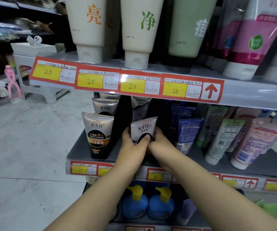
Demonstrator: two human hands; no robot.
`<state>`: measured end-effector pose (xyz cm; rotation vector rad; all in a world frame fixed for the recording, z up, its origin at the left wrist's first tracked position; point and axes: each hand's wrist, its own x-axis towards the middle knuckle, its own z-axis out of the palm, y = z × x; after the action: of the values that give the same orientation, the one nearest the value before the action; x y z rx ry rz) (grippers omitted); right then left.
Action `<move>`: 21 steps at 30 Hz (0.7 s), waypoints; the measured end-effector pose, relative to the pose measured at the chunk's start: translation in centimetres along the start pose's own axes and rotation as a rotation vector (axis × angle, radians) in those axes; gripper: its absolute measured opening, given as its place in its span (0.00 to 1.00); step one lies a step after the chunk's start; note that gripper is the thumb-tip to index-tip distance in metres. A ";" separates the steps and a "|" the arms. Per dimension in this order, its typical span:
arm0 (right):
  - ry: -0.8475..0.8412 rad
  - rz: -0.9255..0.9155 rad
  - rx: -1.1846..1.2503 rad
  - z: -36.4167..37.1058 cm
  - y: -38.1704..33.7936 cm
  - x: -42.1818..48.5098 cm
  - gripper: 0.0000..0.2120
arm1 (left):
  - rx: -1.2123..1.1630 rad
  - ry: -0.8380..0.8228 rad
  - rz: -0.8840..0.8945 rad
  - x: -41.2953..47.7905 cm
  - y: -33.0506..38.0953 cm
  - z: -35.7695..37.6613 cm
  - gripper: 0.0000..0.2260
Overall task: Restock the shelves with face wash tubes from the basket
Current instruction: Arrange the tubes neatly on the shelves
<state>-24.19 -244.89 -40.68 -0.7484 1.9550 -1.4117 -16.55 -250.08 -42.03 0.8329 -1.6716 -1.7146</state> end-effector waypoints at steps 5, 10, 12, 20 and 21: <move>-0.031 -0.041 -0.064 -0.3 0.3 -0.2 0.31 | -0.048 -0.074 -0.012 1.0 0.0 -0.6 0.23; -0.006 -0.079 -0.125 -0.5 0.6 -0.5 0.23 | -0.103 -0.117 -0.053 2.2 0.3 -0.9 0.27; 0.030 -0.094 -0.183 -0.3 1.0 -0.3 0.21 | -0.066 -0.099 -0.069 2.0 0.3 -0.8 0.26; 0.056 -0.136 -0.333 -0.4 1.0 -1.2 0.14 | 0.416 0.077 0.081 -1.7 0.3 -0.7 0.19; 0.053 -0.146 -0.341 -0.3 1.0 -1.4 0.15 | 0.442 0.071 0.087 -1.9 0.3 -1.0 0.19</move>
<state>-23.54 -243.42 -41.32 -1.0343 2.2533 -1.2014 -14.59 -249.22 -41.64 0.9862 -2.0392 -1.2576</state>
